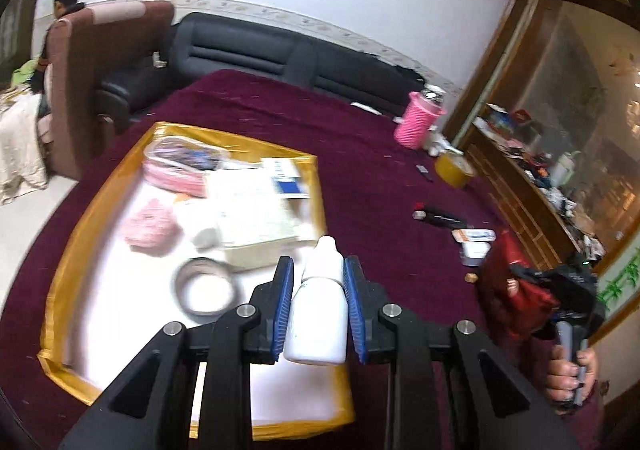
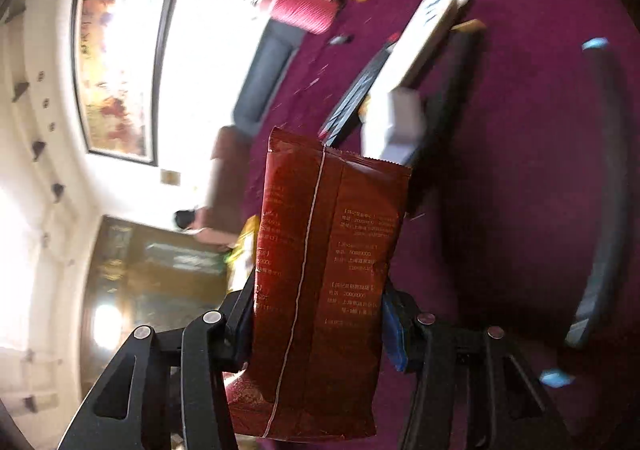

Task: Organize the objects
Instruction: 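Place the bottle with the left tool while the right tool places the red packet in the tray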

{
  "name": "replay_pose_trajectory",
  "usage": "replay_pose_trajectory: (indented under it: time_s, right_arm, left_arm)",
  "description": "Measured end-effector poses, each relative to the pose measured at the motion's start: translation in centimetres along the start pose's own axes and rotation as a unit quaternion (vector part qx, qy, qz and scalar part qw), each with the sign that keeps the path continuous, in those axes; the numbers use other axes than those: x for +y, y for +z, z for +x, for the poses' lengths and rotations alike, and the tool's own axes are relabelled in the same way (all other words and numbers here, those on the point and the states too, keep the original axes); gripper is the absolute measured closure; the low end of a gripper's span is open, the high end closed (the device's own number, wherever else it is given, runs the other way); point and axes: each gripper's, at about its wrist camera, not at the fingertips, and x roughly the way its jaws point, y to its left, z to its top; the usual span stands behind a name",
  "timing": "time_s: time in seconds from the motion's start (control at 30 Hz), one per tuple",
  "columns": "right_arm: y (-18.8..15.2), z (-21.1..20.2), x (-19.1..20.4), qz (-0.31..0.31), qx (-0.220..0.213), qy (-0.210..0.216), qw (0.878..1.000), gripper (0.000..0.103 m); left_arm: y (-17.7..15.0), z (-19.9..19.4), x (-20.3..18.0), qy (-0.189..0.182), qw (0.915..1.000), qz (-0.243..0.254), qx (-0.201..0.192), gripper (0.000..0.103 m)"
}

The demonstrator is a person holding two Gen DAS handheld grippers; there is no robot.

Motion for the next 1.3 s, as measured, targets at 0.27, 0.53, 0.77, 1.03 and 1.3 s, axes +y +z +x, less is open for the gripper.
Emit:
replay_pose_trajectory:
  time_s: [0.27,0.53,0.77,1.03,1.3]
  right_arm:
    - [-1.5,6.4,6.0,-0.033,0.069,0.050,0.996,0.047]
    - [-4.4,14.7,11.8,-0.078,0.138,0.056,0.986,0.046]
    - [-9.0,21.6,14.3,-0.111,0.204,0.031,0.972,0.046]
    - [-11.8,27.0,15.6,-0.140,0.240,-0.005,0.961,0.046]
    - [-12.5,28.4,17.2,-0.210,0.236,-0.079,0.945,0.046]
  left_arm:
    - [0.3,-0.2,7.1,0.063,0.9973,-0.034,0.016,0.078]
    - [0.8,1.8,10.0,0.096,0.9943,-0.023,0.041,0.078]
    - [1.3,4.9,11.6,0.112,0.9902,-0.020,0.080,0.078]
    - [1.5,4.2,12.7,0.085,0.9931,-0.054,0.060,0.052]
    - [1.5,0.6,12.6,0.059,0.9955,-0.073,0.013,0.038]
